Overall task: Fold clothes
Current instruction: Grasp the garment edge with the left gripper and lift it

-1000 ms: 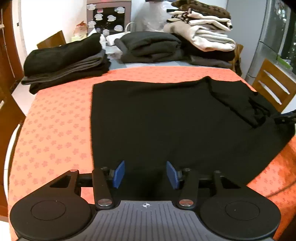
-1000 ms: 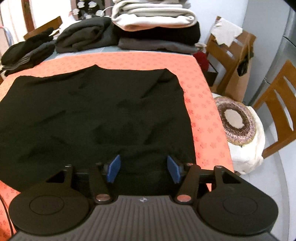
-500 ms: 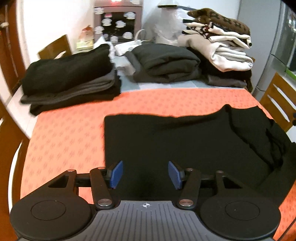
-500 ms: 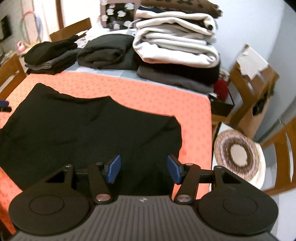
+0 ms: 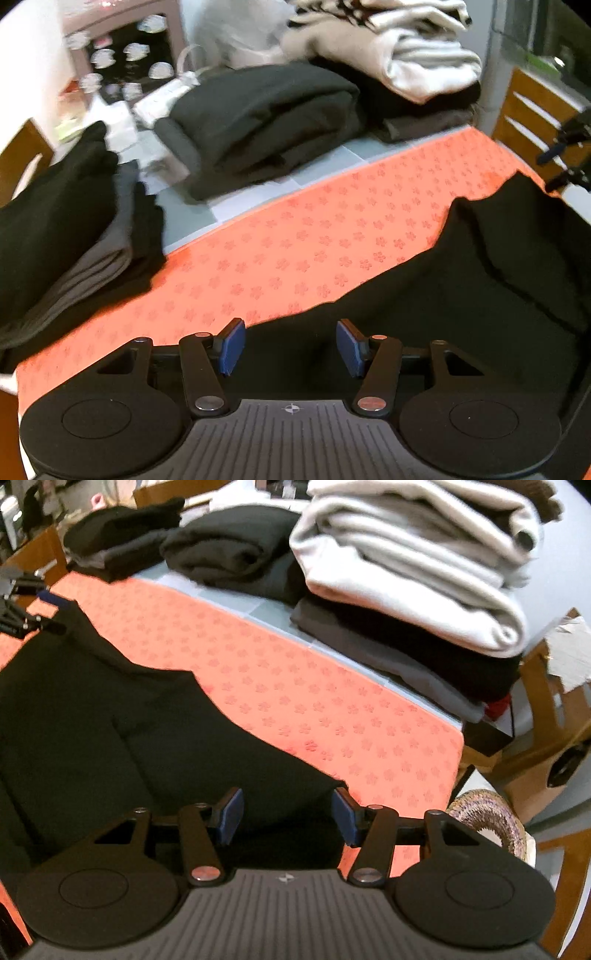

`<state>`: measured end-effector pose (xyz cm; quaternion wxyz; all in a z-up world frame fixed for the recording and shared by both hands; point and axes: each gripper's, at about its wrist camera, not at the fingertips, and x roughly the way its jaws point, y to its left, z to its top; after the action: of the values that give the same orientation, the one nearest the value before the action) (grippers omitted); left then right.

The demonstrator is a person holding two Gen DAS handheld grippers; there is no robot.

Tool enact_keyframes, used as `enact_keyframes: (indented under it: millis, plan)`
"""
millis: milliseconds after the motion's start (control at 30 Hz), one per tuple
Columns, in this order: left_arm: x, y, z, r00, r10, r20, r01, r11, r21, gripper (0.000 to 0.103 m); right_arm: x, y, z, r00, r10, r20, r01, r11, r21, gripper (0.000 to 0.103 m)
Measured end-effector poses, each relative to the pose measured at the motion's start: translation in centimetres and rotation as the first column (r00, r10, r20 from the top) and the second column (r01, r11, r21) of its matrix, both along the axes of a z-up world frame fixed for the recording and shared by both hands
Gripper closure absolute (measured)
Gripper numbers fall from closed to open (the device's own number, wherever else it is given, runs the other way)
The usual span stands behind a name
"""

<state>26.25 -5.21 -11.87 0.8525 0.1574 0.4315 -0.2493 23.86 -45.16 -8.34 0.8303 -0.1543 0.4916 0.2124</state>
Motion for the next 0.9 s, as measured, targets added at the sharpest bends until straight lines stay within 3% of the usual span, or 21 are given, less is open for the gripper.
enact_keyframes:
  millis: [267, 500, 533, 600, 633, 667, 700, 733, 767, 900]
  plan:
    - [3.5, -1.0, -1.7, 0.991, -0.084, -0.109, 0.089, 0.995, 0.043, 0.046, 4.2, -0.4, -2.5, 0.993, 0.076, -0.093, -0.073, 0.997, 0.035, 0.043]
    - [4.1, -0.8, -2.4, 0.979, -0.120, -0.163, 0.127, 0.991, 0.031, 0.047, 6.0, -0.6, -3.8, 0.982, 0.104, -0.158, -0.095, 0.993, 0.068, 0.043]
    - [4.1, -0.8, -2.4, 0.981, -0.112, -0.156, 0.118, 0.993, 0.031, 0.051, 6.0, -0.7, -4.0, 0.981, 0.104, -0.164, -0.093, 0.993, 0.074, 0.043]
    - [3.8, -0.6, -2.2, 0.984, -0.102, -0.146, 0.107, 0.994, 0.024, 0.071, 6.0, -0.8, -4.2, 0.979, 0.104, -0.174, -0.090, 0.992, 0.087, 0.044]
    - [3.6, -0.6, -2.1, 0.985, -0.101, -0.143, 0.104, 0.994, 0.017, 0.089, 5.9, -0.8, -4.3, 0.979, 0.105, -0.172, -0.090, 0.992, 0.092, 0.047]
    - [3.3, -0.6, -2.0, 0.985, -0.100, -0.139, 0.103, 0.995, 0.011, 0.097, 5.7, -0.8, -4.2, 0.980, 0.107, -0.170, -0.092, 0.991, 0.094, 0.059]
    - [2.8, -0.6, -1.7, 0.988, -0.105, -0.116, 0.108, 0.994, 0.018, 0.097, 5.5, -0.5, -4.0, 0.980, 0.110, -0.166, -0.096, 0.991, 0.090, 0.064]
    - [2.4, -0.7, -1.5, 0.990, -0.111, -0.093, 0.113, 0.993, 0.024, 0.098, 5.2, -0.3, -3.8, 0.980, 0.112, -0.163, -0.099, 0.991, 0.086, 0.082]
    - [1.9, -0.8, -1.2, 0.991, -0.115, -0.070, 0.118, 0.993, 0.030, 0.098, 4.9, -0.1, -3.5, 0.981, 0.115, -0.159, -0.103, 0.991, 0.081, 0.090]
    - [-0.3, -0.7, 0.6, 0.995, -0.094, 0.013, 0.094, 0.995, 0.029, 0.098, 3.2, 0.6, -2.0, 0.987, 0.112, -0.119, -0.106, 0.993, 0.053, 0.098]
